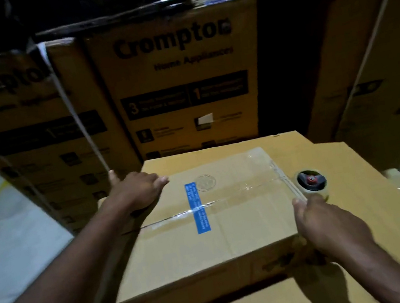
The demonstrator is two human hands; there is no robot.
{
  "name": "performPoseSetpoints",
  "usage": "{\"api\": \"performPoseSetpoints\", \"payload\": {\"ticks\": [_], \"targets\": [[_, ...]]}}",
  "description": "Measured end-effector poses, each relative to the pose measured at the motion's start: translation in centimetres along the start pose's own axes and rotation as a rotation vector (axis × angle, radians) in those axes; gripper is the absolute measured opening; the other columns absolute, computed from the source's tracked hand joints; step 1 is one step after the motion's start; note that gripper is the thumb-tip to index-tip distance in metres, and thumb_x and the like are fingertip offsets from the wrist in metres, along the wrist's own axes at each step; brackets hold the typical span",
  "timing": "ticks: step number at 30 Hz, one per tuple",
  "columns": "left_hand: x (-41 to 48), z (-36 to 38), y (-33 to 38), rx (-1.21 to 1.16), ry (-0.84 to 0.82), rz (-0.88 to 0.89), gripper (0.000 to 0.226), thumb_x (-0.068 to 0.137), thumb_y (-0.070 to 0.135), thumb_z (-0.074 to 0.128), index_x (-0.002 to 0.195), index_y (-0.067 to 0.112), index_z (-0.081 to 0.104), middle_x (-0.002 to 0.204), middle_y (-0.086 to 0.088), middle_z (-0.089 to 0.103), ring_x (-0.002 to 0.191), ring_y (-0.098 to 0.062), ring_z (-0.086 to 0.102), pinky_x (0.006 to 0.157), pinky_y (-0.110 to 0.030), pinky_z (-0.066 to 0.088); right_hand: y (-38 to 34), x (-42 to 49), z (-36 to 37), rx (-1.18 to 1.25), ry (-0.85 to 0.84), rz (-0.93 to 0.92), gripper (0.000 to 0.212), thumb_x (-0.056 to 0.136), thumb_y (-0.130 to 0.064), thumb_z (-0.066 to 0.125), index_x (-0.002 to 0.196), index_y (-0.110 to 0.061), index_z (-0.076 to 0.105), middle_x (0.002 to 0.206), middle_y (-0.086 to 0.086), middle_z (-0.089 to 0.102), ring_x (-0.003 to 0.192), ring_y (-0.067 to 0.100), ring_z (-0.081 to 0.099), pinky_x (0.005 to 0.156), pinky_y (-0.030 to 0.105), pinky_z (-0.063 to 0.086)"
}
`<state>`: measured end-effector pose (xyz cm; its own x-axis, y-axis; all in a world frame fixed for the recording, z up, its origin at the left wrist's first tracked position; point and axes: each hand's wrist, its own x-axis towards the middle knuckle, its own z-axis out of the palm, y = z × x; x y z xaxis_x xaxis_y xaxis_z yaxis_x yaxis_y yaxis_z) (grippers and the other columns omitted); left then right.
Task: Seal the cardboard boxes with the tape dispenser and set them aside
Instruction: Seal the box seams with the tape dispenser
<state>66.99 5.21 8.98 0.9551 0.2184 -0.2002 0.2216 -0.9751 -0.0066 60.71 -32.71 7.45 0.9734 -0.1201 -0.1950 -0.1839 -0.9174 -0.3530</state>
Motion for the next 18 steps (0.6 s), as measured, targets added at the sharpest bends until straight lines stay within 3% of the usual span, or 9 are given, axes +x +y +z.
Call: {"api": "performPoseSetpoints", "payload": {"ticks": [3, 5, 8, 12, 15, 18], "targets": [[-4.2, 1.4, -6.3, -0.174, 0.174, -0.23, 0.056, 0.102, 0.062, 0.038, 0.144, 0.028, 0.05, 0.155, -0.002, 0.044, 0.143, -0.029, 0.036, 0.113, -0.069, 0.02, -1.0, -0.2, -0.3, -0.201, 0.093, -0.053, 0.043, 0.101, -0.049, 0.026, 0.127, -0.021, 0.046, 0.108, 0.006, 0.058, 0.097, 0.028, 0.056, 0.086, 0.046, 0.049], [-7.4, 2.5, -7.6, -0.417, 0.264, -0.307, 0.046, 0.101, 0.051, 0.049, 0.133, 0.019, 0.058, 0.14, -0.011, 0.056, 0.122, -0.031, 0.053, 0.098, -0.051, 0.046, -2.5, 0.0, 0.0, -0.348, 0.235, -0.219, 0.037, 0.098, -0.039, 0.038, 0.129, -0.021, 0.047, 0.119, 0.006, 0.058, 0.107, 0.029, 0.056, 0.094, 0.053, 0.044], [-11.7, 4.3, -6.2, -0.722, 0.257, -0.369, 0.034, 0.103, 0.035, 0.054, 0.132, 0.017, 0.058, 0.126, -0.001, 0.063, 0.108, -0.022, 0.057, 0.087, -0.036, 0.045, -6.2, -0.3, 1.0, -0.187, 0.225, -0.594, 0.035, 0.097, -0.031, 0.05, 0.13, -0.021, 0.054, 0.12, 0.002, 0.062, 0.111, 0.023, 0.056, 0.104, 0.048, 0.039], [-15.1, 6.1, -5.5, -0.748, 0.305, -0.413, 0.033, 0.106, 0.033, 0.049, 0.132, 0.019, 0.062, 0.129, -0.006, 0.067, 0.114, -0.027, 0.06, 0.088, -0.034, 0.045, -11.8, -2.1, 3.4, 0.025, 0.011, -0.938, 0.032, 0.098, -0.032, 0.055, 0.127, -0.018, 0.061, 0.123, 0.002, 0.061, 0.114, 0.022, 0.054, 0.097, 0.034, 0.042], [-16.4, 6.4, -5.1, -0.762, 0.297, -0.431, 0.037, 0.109, 0.035, 0.041, 0.138, 0.024, 0.059, 0.134, -0.005, 0.065, 0.119, -0.028, 0.059, 0.091, -0.033, 0.046, -14.5, -3.2, 6.1, -0.032, -0.066, -1.112, 0.031, 0.098, -0.041, 0.051, 0.117, -0.018, 0.061, 0.12, 0.003, 0.054, 0.117, 0.024, 0.048, 0.101, 0.038, 0.039], [-16.9, 6.9, -4.8, -0.865, 0.293, -0.408, 0.037, 0.109, 0.043, 0.035, 0.141, 0.038, 0.052, 0.136, 0.004, 0.064, 0.121, -0.023, 0.06, 0.101, -0.038, 0.05, -16.1, -3.9, 7.9, -0.176, -0.065, -1.15, 0.041, 0.099, -0.052, 0.04, 0.124, -0.023, 0.053, 0.139, 0.007, 0.045, 0.133, 0.028, 0.036, 0.116, 0.051, 0.027]]}}
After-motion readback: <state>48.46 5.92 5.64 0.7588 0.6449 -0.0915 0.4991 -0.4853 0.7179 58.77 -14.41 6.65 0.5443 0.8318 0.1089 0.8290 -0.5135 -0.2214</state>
